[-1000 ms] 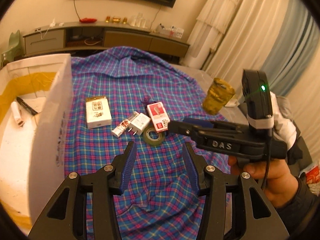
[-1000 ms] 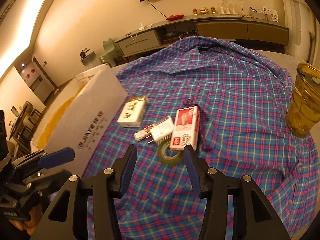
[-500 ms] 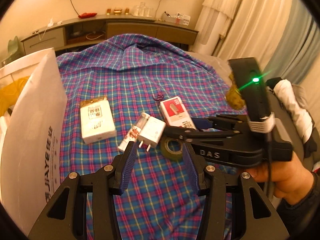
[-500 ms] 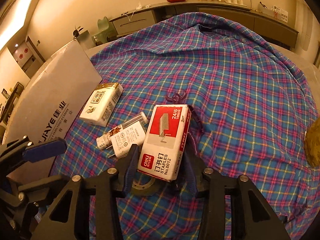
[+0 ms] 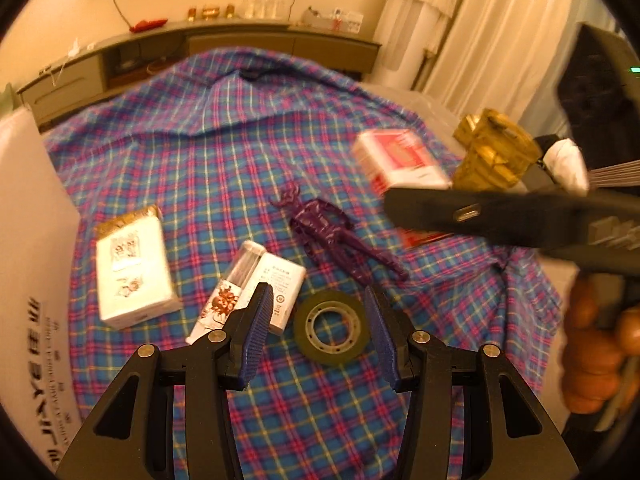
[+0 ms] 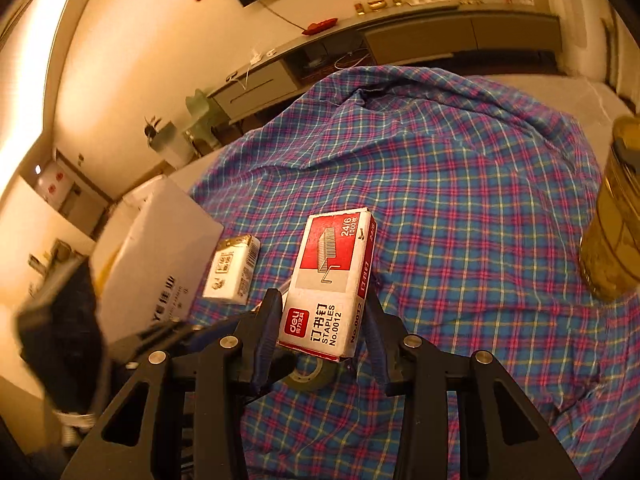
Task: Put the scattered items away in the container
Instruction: 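Grasp the red-white staples box with the right gripper while the left gripper approaches the charger, then close the left gripper on the white charger plug, then carry the charger with the left gripper while the right gripper carries the staples box over the box, then open the right gripper to drop the staples box while the left gripper releases the charger into the box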
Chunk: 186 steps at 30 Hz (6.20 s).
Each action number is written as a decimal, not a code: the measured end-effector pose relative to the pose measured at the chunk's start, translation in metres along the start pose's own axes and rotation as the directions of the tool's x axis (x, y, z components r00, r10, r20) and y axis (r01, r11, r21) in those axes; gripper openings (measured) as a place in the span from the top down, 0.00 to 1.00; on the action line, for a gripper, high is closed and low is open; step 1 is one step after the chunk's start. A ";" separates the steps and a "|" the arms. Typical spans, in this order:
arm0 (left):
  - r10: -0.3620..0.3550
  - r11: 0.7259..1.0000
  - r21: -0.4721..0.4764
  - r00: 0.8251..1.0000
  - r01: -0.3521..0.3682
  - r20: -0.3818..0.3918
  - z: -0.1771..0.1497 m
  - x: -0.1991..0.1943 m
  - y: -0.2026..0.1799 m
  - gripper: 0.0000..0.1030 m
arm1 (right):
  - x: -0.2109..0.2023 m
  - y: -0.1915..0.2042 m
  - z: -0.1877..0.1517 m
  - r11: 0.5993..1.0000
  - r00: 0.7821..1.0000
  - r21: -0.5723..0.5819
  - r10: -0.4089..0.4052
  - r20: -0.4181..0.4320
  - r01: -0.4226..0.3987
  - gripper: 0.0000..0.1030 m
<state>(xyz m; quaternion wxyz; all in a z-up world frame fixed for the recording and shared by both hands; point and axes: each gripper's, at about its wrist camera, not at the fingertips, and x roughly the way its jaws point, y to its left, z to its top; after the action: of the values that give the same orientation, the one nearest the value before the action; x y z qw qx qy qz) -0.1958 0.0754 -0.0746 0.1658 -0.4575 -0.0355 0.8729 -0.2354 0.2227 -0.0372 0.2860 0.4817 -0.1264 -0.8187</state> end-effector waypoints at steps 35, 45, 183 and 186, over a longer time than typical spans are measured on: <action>0.163 0.986 0.054 0.986 -0.161 -0.035 0.004 0.028 -0.003 0.70 | -0.034 0.009 -0.004 0.999 0.998 -0.007 0.042 0.051 -0.042 0.59; 0.130 0.991 -0.025 0.991 -0.129 0.024 -0.019 -0.031 -0.004 0.70 | -0.035 0.017 -0.013 0.999 0.998 -0.037 0.042 0.051 -0.040 0.59; 0.148 0.862 -0.506 0.943 0.025 0.299 -0.096 -0.244 0.246 0.70 | 0.096 0.321 -0.081 0.872 0.976 -0.485 -0.042 -0.216 -0.070 0.69; 0.145 0.859 -0.512 0.946 0.026 0.290 -0.091 -0.240 0.249 0.70 | 0.098 0.319 -0.081 0.874 0.974 -0.480 -0.045 -0.222 -0.069 0.69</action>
<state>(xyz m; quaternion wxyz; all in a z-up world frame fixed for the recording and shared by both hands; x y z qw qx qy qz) -0.0592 -0.2443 0.0084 0.0037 -0.3390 -0.2766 0.8992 -0.0917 -0.0864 0.0060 0.4153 0.4837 0.1131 -0.7621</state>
